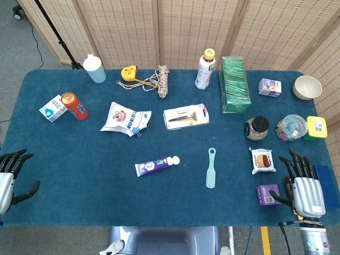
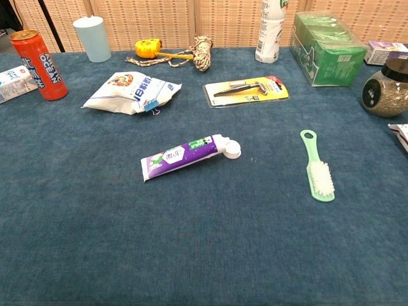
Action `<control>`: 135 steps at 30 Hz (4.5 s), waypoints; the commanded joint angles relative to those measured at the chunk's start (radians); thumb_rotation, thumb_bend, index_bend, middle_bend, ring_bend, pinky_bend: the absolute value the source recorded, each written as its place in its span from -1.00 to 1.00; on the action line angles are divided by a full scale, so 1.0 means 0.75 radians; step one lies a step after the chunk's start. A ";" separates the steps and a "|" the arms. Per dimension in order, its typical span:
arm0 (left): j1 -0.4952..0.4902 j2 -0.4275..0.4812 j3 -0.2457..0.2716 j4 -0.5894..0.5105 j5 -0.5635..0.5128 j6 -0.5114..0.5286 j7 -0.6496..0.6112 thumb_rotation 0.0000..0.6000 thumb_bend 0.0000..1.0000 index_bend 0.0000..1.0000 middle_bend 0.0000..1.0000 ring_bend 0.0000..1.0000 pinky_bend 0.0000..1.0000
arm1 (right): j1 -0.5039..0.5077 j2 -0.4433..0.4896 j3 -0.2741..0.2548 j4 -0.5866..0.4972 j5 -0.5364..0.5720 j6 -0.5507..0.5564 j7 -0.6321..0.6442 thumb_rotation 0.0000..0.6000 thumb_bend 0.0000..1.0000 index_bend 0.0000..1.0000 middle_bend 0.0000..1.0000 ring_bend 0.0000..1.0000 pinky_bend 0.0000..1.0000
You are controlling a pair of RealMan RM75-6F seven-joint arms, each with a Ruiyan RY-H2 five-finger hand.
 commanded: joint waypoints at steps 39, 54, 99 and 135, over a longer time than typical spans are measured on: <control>-0.068 0.078 0.016 -0.064 0.018 -0.130 0.037 0.74 -0.43 -0.60 -0.71 -0.74 -0.79 | -0.023 0.003 -0.010 -0.017 -0.013 0.031 -0.010 1.00 -0.91 -0.70 -0.94 -0.98 -1.00; -0.263 0.059 -0.055 -0.140 -0.020 -0.354 0.143 0.74 -0.43 -0.66 -0.74 -0.76 -0.79 | -0.035 0.015 -0.015 -0.035 -0.009 0.036 -0.027 1.00 -0.91 -0.70 -0.94 -0.98 -1.00; -1.106 -0.762 -0.206 0.141 -0.978 -0.707 0.977 0.35 -0.43 -1.00 -0.98 -0.96 -0.79 | -0.059 0.023 -0.021 -0.039 -0.014 0.055 -0.020 1.00 -0.91 -0.70 -0.94 -0.98 -1.00; -1.251 -1.129 -0.183 0.503 -1.110 -0.546 1.072 0.32 -0.43 -1.00 -1.00 -0.96 -0.79 | -0.127 0.042 -0.036 -0.017 -0.021 0.120 0.039 1.00 -0.91 -0.71 -0.95 -0.98 -1.00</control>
